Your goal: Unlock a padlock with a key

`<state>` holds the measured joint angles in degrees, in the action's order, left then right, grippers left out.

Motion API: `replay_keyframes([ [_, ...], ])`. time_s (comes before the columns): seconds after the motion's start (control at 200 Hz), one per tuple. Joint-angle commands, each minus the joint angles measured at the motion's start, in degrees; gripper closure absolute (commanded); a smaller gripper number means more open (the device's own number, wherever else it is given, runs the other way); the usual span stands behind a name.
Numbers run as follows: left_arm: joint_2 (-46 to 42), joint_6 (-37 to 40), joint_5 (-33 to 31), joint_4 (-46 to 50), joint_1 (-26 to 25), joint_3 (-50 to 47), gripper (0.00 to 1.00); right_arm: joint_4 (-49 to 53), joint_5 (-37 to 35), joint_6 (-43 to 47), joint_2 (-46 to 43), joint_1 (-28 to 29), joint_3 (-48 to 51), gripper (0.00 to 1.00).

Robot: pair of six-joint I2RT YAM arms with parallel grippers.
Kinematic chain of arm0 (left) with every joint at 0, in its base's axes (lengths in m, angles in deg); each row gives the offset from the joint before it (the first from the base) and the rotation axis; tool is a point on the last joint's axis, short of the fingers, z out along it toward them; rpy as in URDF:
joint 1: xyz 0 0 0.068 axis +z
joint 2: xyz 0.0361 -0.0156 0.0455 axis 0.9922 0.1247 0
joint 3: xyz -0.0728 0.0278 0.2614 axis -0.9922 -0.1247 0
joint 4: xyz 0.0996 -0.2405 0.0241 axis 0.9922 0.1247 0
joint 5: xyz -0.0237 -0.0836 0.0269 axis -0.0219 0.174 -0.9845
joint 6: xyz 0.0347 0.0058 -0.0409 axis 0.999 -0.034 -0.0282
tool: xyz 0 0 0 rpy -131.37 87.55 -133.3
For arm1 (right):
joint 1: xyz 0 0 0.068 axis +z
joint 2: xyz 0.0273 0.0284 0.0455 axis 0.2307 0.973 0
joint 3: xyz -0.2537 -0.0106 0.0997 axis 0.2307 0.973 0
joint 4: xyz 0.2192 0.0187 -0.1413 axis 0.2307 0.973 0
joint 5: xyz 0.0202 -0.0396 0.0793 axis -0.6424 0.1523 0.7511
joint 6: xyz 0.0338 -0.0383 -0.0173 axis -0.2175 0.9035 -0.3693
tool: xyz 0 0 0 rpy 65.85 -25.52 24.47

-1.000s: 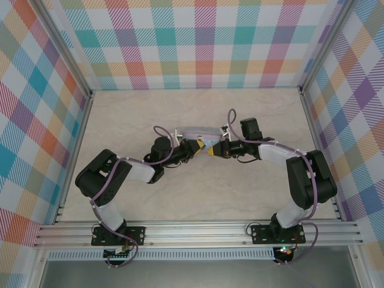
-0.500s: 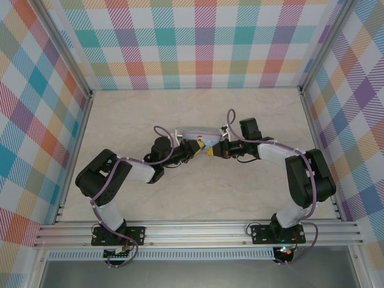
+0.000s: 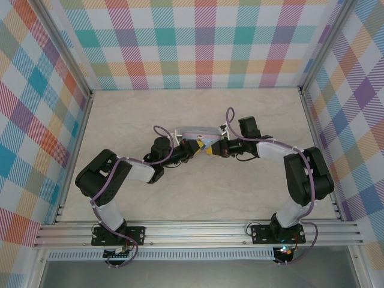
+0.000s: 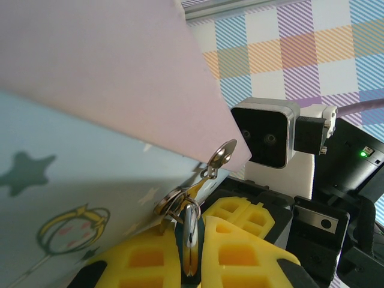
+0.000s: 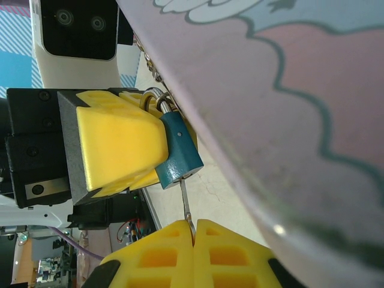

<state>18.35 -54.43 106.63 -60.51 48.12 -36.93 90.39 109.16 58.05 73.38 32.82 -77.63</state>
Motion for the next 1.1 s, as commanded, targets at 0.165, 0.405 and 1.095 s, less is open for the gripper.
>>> replay_keyframes([
  [0.165,-1.7,2.3,8.0,-6.9,-0.7,1.0,1.00,-5.0,0.8,-0.4,0.3,-0.3,-1.5,0.96],
  [0.405,-3.3,1.6,9.4,-7.2,-0.7,1.0,1.00,-9.9,2.0,-3.2,1.1,-1.4,-0.3,0.96],
  [1.095,-3.9,-5.5,9.6,-14.0,-1.6,2.6,1.00,-28.2,6.7,-9.6,8.7,-0.7,-0.9,0.96],
])
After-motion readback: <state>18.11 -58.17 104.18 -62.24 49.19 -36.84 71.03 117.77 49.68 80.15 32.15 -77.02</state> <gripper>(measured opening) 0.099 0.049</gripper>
